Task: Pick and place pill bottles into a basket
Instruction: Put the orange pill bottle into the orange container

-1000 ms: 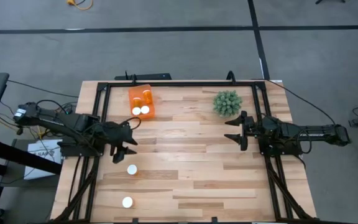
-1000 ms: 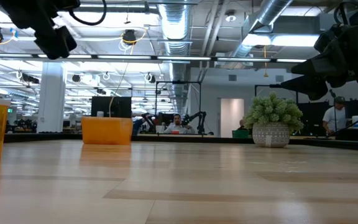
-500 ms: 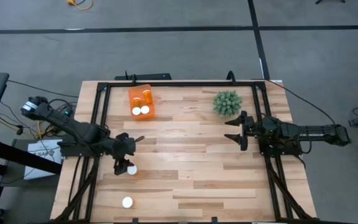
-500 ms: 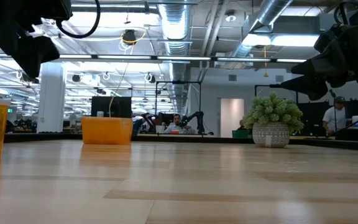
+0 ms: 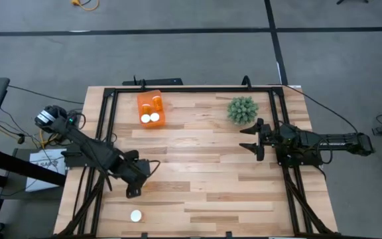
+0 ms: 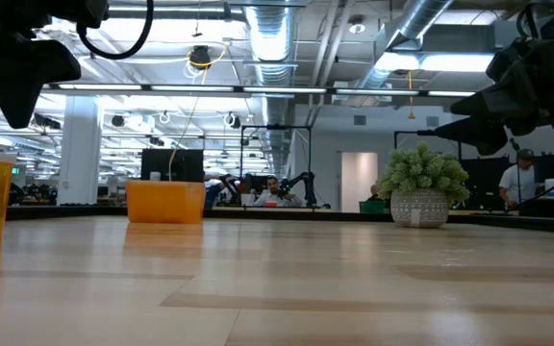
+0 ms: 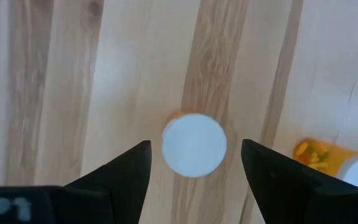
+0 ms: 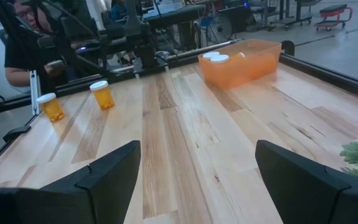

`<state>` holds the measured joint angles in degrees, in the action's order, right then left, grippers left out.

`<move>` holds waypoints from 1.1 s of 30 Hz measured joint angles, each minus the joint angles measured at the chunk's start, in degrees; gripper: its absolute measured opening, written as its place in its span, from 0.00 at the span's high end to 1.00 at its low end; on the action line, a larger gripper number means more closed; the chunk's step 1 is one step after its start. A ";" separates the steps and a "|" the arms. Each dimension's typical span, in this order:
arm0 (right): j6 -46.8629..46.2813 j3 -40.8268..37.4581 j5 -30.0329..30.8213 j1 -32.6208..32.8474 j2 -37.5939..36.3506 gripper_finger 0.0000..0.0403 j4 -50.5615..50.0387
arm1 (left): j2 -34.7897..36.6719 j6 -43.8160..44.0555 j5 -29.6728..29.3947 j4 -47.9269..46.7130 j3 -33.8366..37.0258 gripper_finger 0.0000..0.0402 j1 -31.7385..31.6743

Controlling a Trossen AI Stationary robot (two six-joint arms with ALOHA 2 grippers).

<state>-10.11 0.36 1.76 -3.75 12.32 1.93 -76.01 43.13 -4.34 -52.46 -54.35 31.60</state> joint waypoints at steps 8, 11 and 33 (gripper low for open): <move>0.00 0.00 -0.01 0.00 0.00 0.23 -0.24 | -4.47 1.68 -0.14 -0.07 -1.52 0.41 1.61; 0.00 0.00 -0.02 0.02 0.00 0.23 -0.24 | -5.26 1.71 -0.72 -0.05 -1.52 0.41 1.63; 0.00 -0.02 -0.02 0.02 0.00 0.23 -0.26 | -5.79 5.77 -2.12 -0.06 -1.48 0.41 1.76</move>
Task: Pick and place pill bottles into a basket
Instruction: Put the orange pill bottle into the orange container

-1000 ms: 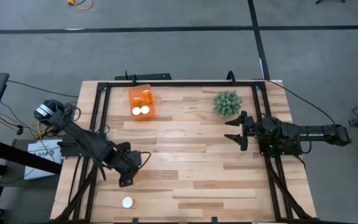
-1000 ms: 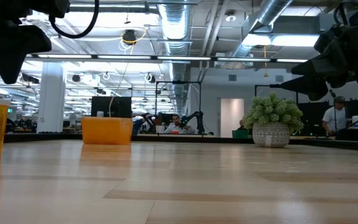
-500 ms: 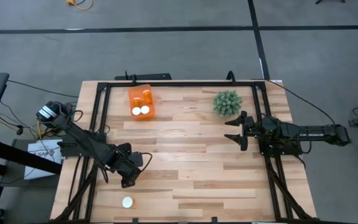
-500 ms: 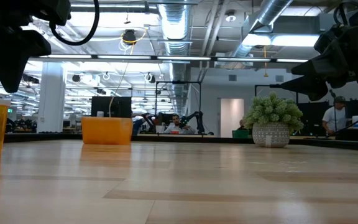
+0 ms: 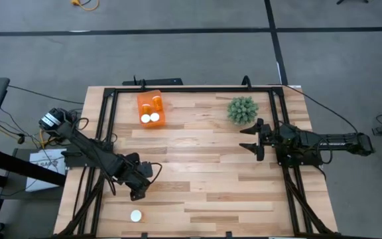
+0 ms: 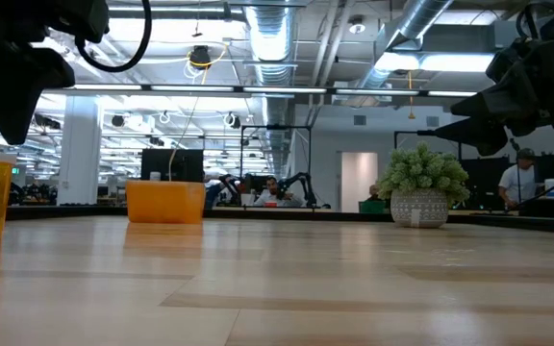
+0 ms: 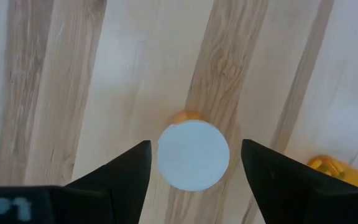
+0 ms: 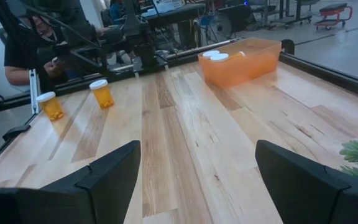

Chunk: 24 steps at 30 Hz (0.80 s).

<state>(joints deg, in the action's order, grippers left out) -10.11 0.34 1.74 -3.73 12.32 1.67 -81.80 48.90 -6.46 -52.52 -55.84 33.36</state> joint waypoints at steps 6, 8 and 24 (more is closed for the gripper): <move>0.00 0.02 0.02 -0.01 0.00 0.23 -0.07 | 0.12 0.83 1.70 4.25 3.37 0.41 0.00; 0.00 0.02 0.02 0.00 0.00 0.23 -0.04 | 0.26 1.25 1.55 4.32 3.93 0.41 -0.03; 0.00 0.00 0.00 -0.02 0.00 0.23 -0.20 | 0.00 1.09 1.27 3.97 4.44 0.41 0.00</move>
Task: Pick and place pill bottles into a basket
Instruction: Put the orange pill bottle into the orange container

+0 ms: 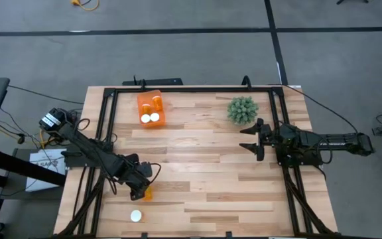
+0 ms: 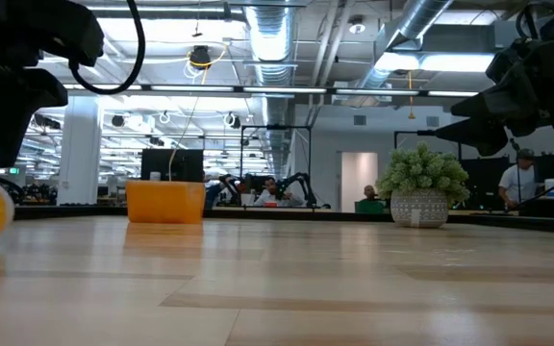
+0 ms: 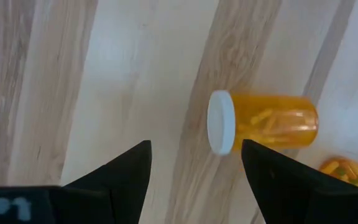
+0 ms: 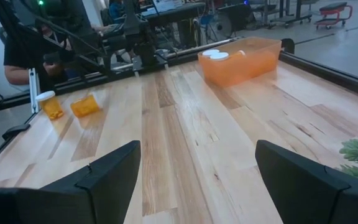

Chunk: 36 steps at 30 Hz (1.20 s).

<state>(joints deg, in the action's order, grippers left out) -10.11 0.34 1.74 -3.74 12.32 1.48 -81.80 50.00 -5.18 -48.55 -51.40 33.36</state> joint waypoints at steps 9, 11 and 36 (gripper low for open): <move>0.02 0.00 0.00 0.01 0.00 0.23 -0.24 | 0.00 3.49 0.19 -0.07 -0.02 0.41 -0.01; 0.00 0.02 0.00 0.01 0.00 0.23 -0.23 | 0.00 6.85 -0.83 0.30 -0.02 0.41 -0.04; 0.00 0.01 -0.07 0.02 0.02 0.23 -0.59 | -8.46 60.93 3.87 16.98 -0.15 0.41 4.74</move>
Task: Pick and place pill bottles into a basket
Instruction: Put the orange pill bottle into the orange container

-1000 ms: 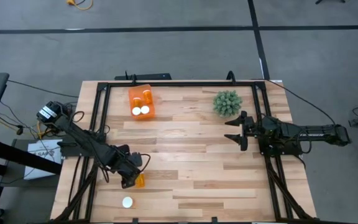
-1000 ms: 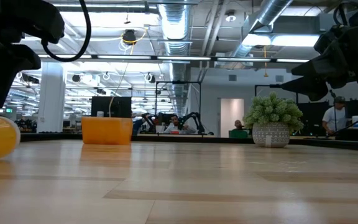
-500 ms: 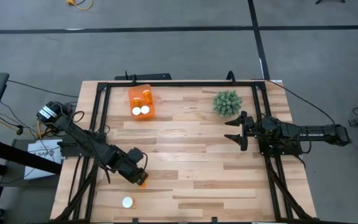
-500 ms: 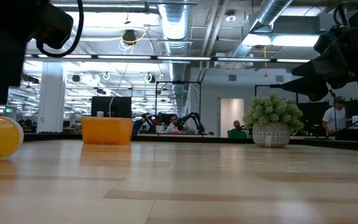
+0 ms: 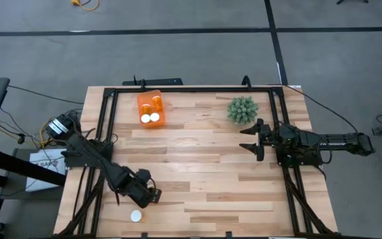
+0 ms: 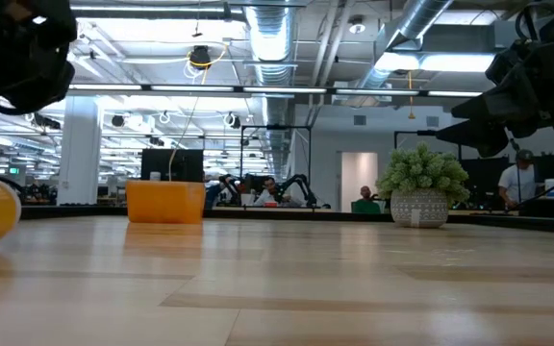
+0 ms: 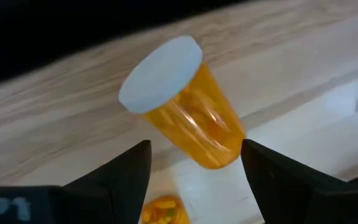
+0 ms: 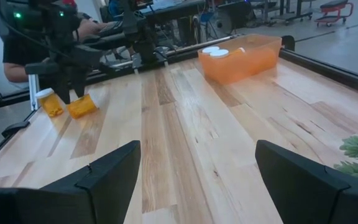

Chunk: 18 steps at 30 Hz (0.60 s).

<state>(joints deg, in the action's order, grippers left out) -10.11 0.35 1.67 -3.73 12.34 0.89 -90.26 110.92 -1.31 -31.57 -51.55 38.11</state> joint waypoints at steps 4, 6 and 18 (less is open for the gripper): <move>0.01 -0.01 0.00 0.00 0.02 0.23 0.00 | 0.15 5.09 -3.67 0.21 -0.11 0.41 1.22; 0.00 -0.01 0.00 0.00 0.02 0.23 0.00 | 0.15 7.29 -4.32 0.65 -0.11 0.41 1.36; 0.00 -0.01 0.02 0.00 0.02 0.23 -0.02 | -2.40 13.13 -4.36 2.47 0.46 0.41 -0.49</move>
<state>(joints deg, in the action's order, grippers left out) -10.11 0.34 1.69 -3.73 12.36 0.86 -92.66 124.05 -5.67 -29.10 -51.09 37.62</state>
